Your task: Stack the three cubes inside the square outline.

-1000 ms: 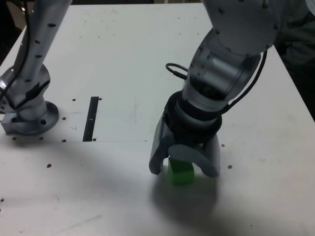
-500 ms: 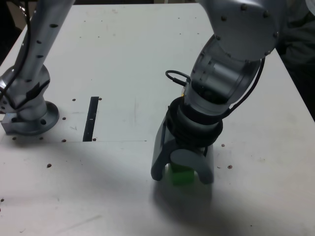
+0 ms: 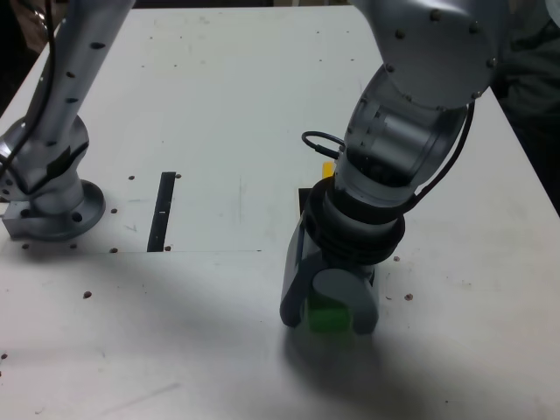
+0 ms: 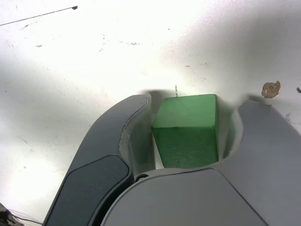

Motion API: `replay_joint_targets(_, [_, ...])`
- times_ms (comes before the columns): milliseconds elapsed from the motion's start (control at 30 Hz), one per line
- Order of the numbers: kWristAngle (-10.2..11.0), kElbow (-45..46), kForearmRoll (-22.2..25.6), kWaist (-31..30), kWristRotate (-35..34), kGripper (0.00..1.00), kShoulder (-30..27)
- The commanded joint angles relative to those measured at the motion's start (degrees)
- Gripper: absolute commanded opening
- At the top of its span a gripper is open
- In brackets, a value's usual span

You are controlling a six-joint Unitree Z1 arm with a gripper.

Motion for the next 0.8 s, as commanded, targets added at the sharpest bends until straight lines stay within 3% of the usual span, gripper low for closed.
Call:
replay_joint_targets(0, [-0.02,-0.06,0.02,0.09,0.12,0.25,0.14])
replay_joint_targets(367, [0.06,-0.25,0.83,0.09,0.43,0.25,-0.59])
replay_joint_targets(767, [2.3,-1.27,6.27,0.09,0.64,0.25,-6.06])
